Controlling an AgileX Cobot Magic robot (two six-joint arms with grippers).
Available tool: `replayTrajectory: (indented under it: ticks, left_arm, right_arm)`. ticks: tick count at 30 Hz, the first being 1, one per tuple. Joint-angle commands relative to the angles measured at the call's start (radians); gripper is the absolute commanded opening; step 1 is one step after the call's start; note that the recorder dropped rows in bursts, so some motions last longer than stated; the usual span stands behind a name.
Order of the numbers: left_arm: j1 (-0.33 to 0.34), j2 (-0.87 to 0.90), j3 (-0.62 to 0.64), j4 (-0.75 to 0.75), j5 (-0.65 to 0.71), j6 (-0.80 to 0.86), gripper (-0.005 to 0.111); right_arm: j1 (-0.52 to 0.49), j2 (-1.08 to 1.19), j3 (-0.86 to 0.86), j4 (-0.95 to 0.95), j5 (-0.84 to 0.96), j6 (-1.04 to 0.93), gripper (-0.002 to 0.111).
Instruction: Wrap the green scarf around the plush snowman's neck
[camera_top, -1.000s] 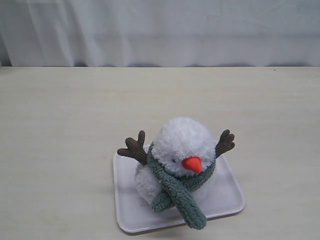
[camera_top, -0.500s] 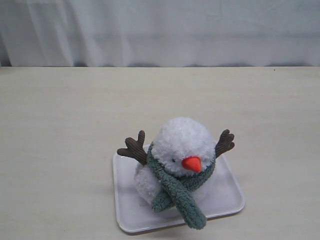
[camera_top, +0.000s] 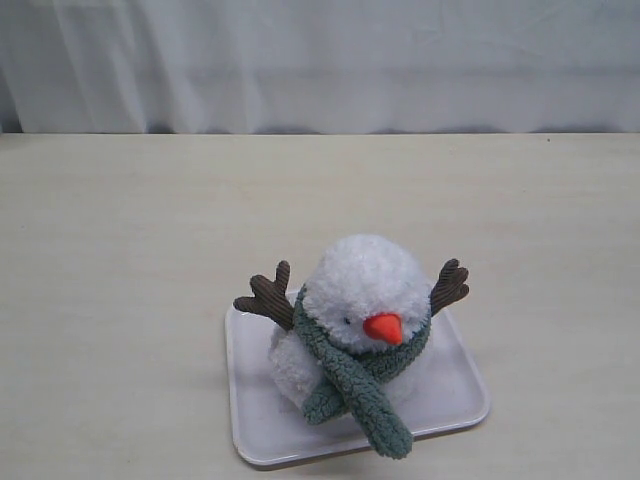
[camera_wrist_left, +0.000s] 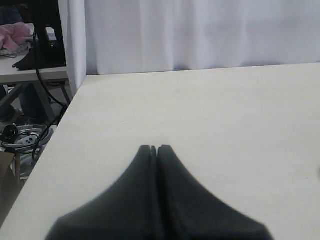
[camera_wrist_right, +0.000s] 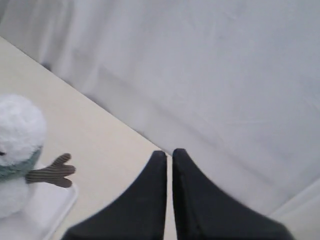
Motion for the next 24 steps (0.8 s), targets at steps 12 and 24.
replayTrajectory:
  ticks: [12, 24]
  left_arm:
    - [-0.008, -0.003, 0.004, -0.002, -0.004, 0.002, 0.000]
    - [-0.008, -0.003, 0.004, 0.000, -0.004, 0.002, 0.000]
  right_arm:
    - [-0.327, -0.003, 0.002, -0.028, -0.007, 0.003, 0.004]
    - [-0.327, -0.003, 0.002, -0.028, -0.007, 0.003, 0.004]
